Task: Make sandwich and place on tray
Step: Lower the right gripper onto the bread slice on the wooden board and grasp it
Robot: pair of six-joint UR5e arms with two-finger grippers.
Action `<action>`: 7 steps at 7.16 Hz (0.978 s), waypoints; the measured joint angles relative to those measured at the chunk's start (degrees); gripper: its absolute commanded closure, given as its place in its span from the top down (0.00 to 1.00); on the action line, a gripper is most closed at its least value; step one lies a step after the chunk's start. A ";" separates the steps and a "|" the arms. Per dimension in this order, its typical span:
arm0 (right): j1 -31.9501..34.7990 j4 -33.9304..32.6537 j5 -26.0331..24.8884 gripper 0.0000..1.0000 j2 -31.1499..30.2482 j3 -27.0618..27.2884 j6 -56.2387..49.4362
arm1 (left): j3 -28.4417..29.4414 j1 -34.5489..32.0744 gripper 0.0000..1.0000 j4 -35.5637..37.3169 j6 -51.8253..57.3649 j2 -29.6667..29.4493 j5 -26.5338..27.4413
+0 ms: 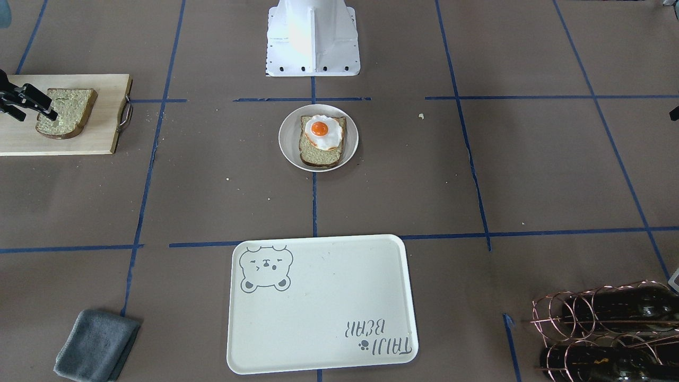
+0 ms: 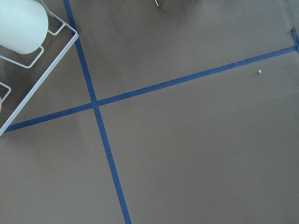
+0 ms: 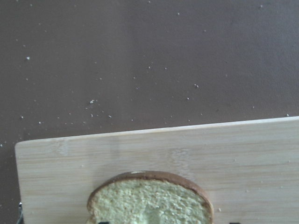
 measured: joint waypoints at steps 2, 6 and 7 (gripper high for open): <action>-1.38 6.49 0.11 0.57 -0.32 -3.84 4.07 | -0.06 0.76 1.00 -2.81 -4.00 0.03 0.12; -1.73 8.41 0.97 0.01 -1.81 -4.60 5.25 | -0.02 1.28 1.00 -3.40 -5.40 0.04 0.22; -1.73 8.76 1.11 0.00 -2.26 -4.64 5.27 | -0.03 1.29 1.00 -3.41 -5.43 0.04 0.22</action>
